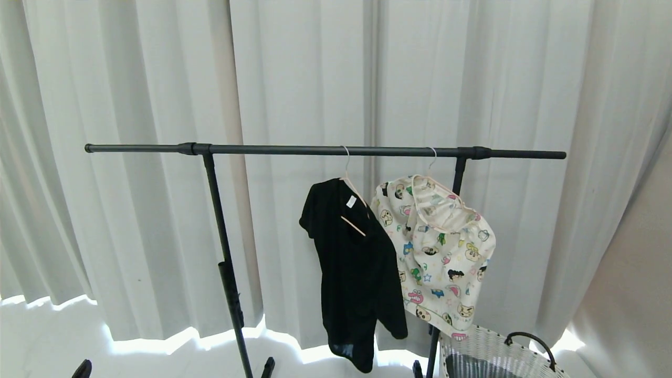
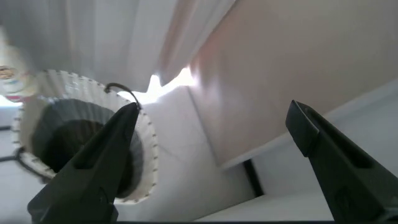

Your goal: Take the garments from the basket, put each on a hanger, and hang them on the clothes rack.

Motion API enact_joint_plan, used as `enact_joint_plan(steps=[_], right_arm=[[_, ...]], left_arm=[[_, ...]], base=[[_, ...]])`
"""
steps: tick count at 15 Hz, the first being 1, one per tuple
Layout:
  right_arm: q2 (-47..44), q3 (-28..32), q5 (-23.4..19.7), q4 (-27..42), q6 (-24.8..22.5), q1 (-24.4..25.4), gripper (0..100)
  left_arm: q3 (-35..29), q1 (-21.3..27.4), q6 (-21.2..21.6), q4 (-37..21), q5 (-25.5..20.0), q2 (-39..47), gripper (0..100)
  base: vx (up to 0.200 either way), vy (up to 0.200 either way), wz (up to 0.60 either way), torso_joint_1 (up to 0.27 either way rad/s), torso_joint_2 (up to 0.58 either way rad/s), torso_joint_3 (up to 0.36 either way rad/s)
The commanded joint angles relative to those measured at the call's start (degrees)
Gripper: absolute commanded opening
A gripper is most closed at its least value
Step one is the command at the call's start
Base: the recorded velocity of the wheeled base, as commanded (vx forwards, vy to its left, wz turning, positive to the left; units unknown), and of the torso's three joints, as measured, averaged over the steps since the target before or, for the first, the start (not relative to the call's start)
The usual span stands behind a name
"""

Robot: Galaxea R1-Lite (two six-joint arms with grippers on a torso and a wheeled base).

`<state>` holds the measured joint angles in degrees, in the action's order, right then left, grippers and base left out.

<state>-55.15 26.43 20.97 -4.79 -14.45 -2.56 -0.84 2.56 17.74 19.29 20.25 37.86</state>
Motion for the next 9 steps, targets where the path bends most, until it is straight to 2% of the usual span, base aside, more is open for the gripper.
enact_joint_plan(steps=[1, 4, 6, 9], right_arm=[[7.7, -3.8, -2.7, 0.0, 2.4, 0.0, 100], [15.8, -9.1, -3.5, 0.1, 3.8, -0.1, 100], [19.5, -12.2, -3.7, 0.0, 4.2, -0.1, 100], [24.0, -15.3, -3.7, -0.1, 8.9, 0.0, 100]], left_arm=[[0.8, 0.0, 0.0, -2.0, 0.1, -7.1, 100], [0.8, 0.0, 0.4, -9.0, 0.0, -17.6, 100], [0.6, 0.3, 1.8, -18.9, -0.1, -30.5, 100], [0.3, 0.1, 0.5, -19.1, 0.8, -33.8, 100]], base=[[-0.200, 0.000, 0.00, 0.007, 0.01, 0.002], [-0.200, 0.000, 0.00, 0.004, 0.00, 0.005], [0.000, 0.000, 0.00, 0.000, 0.00, 0.000], [0.000, 0.000, 0.00, 0.000, 0.00, 0.000]])
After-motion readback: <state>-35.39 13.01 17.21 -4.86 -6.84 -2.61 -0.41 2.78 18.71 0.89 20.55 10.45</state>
